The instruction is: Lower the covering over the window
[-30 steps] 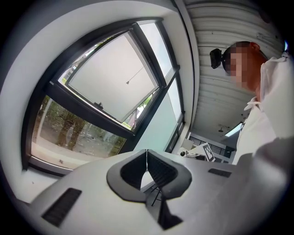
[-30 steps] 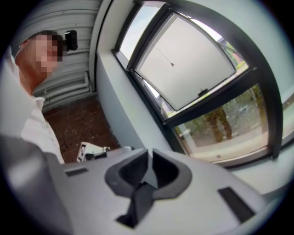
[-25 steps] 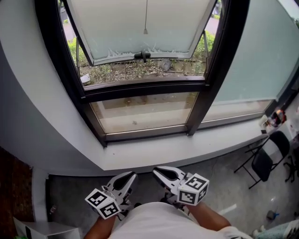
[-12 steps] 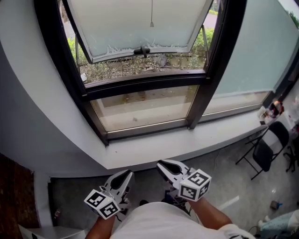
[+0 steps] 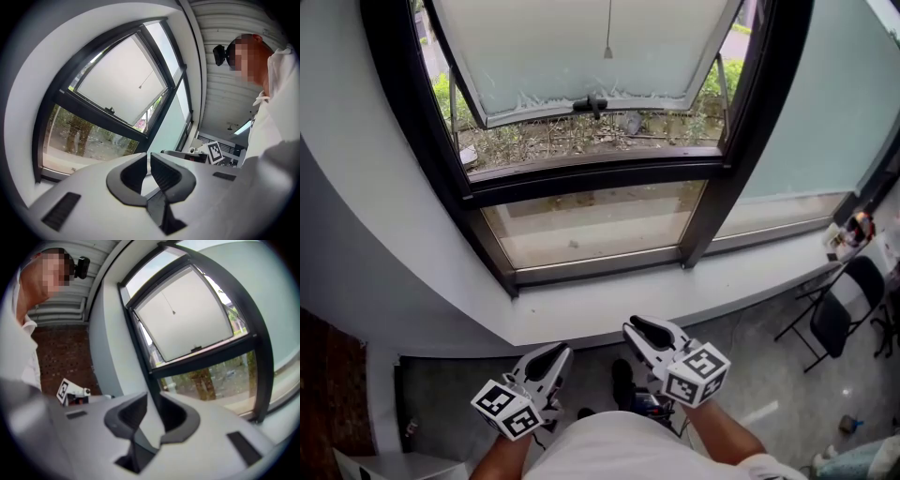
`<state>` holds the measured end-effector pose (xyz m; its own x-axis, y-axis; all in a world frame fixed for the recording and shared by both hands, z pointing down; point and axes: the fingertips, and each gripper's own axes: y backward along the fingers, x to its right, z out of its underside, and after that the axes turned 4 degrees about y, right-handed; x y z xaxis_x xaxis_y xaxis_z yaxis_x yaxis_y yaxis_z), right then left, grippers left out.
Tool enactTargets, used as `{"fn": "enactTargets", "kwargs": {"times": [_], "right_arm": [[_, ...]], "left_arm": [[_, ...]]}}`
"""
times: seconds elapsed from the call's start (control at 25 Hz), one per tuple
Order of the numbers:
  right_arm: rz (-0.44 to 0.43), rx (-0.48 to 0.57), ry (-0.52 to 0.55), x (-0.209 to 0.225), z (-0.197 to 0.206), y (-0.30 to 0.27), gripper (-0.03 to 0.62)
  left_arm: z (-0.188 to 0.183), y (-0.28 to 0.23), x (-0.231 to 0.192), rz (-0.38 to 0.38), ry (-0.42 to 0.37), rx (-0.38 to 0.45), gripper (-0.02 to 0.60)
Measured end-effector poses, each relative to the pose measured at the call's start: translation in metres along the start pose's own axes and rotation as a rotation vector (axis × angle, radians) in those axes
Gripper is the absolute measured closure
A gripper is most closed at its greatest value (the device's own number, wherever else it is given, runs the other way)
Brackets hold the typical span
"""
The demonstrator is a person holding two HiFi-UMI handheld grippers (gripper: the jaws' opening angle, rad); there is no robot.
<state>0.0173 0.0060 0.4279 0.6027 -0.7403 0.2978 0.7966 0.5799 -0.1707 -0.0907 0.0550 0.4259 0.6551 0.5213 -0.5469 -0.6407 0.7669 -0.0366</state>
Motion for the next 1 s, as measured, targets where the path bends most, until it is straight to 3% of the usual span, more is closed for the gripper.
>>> {"fn": "enactTargets", "kwargs": {"times": [0.64,1.0], "right_arm": [[-0.140,0.030,0.084,0.129,-0.080,-0.062,0.519],[-0.198,0.017,0.097,0.145,-0.098,-0.084,0.520]], "left_arm": [[-0.063,-0.134,-0.039,-0.093,-0.078,0.081,0.561],[-0.091,-0.157,-0.046,-0.150,-0.138,0.112,0.561]]}}
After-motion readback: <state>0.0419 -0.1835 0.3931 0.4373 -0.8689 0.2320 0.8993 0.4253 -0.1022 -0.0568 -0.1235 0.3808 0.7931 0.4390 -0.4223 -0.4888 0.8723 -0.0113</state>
